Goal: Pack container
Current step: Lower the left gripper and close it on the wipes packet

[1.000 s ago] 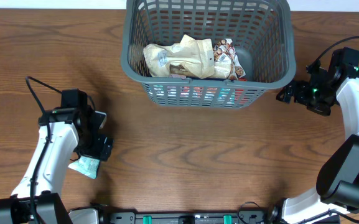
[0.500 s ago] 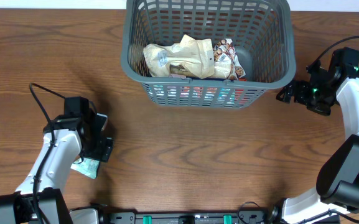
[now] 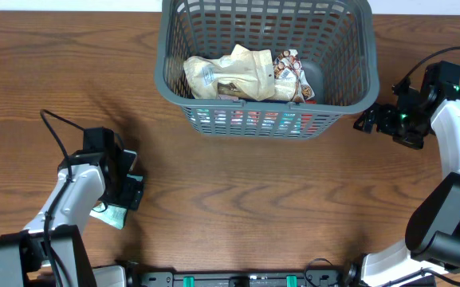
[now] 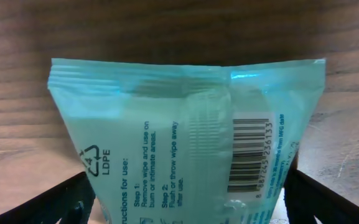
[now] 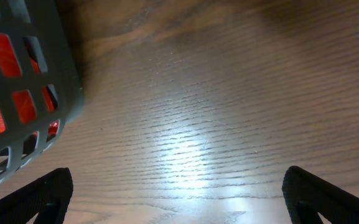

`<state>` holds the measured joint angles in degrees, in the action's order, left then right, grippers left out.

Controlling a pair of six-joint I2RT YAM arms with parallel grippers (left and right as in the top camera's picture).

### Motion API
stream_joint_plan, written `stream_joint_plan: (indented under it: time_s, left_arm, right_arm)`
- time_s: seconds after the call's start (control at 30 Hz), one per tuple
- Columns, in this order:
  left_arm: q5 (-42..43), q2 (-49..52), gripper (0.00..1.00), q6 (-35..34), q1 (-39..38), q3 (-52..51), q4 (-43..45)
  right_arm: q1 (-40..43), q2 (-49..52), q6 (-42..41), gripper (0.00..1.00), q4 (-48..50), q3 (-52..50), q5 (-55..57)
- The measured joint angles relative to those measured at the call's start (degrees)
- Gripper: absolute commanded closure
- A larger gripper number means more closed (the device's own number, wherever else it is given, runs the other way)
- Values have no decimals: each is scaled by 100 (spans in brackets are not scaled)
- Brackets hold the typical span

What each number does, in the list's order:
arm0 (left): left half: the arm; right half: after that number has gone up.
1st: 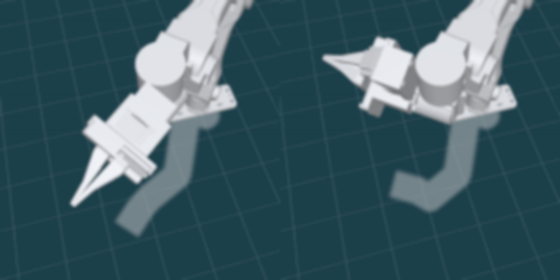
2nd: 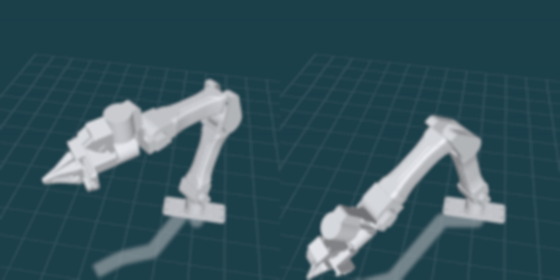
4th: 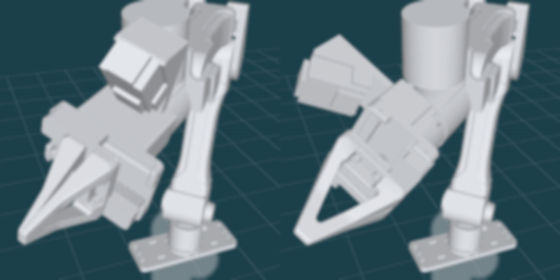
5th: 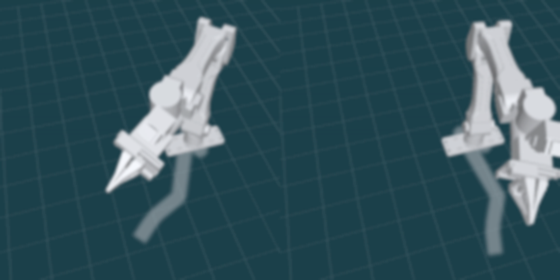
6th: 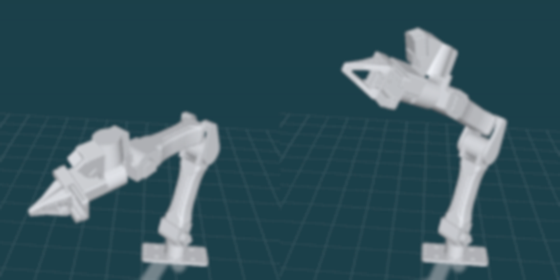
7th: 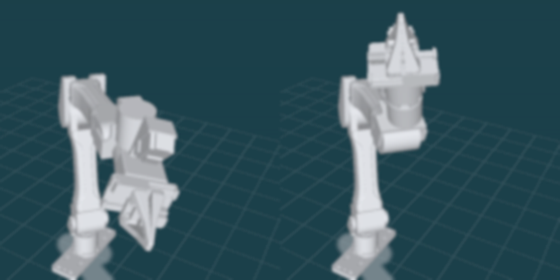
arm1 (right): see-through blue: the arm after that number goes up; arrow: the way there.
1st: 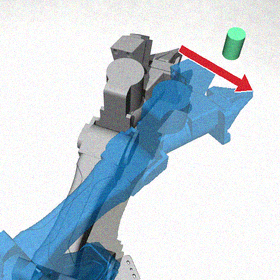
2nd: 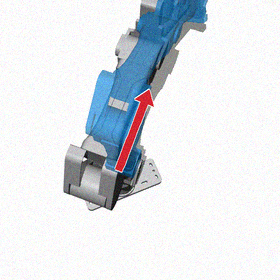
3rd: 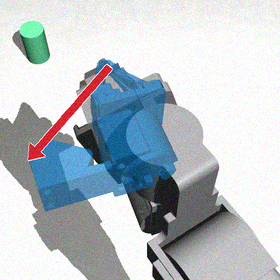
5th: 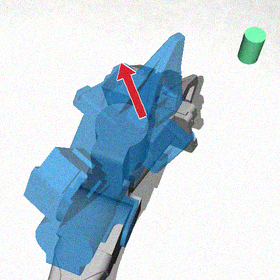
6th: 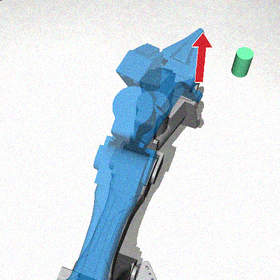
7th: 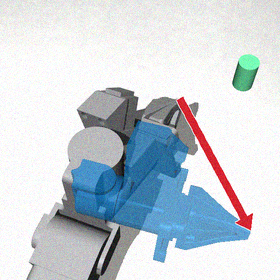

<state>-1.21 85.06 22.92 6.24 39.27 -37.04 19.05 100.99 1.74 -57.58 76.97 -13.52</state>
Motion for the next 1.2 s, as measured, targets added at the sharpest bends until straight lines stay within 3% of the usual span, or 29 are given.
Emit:
stream_joint_plan:
  time_s: [0.07, 0.2, 0.5, 0.67, 0.73, 0.8, 1.03, 1.2]
  left_arm:
    - [55, 72, 15, -37, 9, 44, 2]
    - [212, 146, 34, -258, 7, 90, 168]
    - [260, 173, 47, -940, 7, 94, 452]
    - [225, 181, 75, -1263, 2, 94, 540]
    - [192, 184, 80, -1290, 2, 94, 549]
    - [168, 184, 94, -1346, 2, 94, 549]
    - [111, 188, 94, -1445, -2, 136, 472]
    - [66, 181, 94, -1547, -2, 468, -179]
  right_arm:
    - [0, 0, 0, 1, 0, 0, 0]
    - [0, 0, 0, 1, 0, 0, -2]
    - [0, 0, 0, 1, 4, 0, 0]
    - [0, 0, 0, 1, 7, 0, 0]
    - [0, 0, 0, 1, 7, 0, 0]
    - [0, 0, 0, 1, 9, 0, 0]
    - [0, 0, 0, 1, 11, 0, 0]
    - [0, 0, 0, 1, 9, 0, -2]
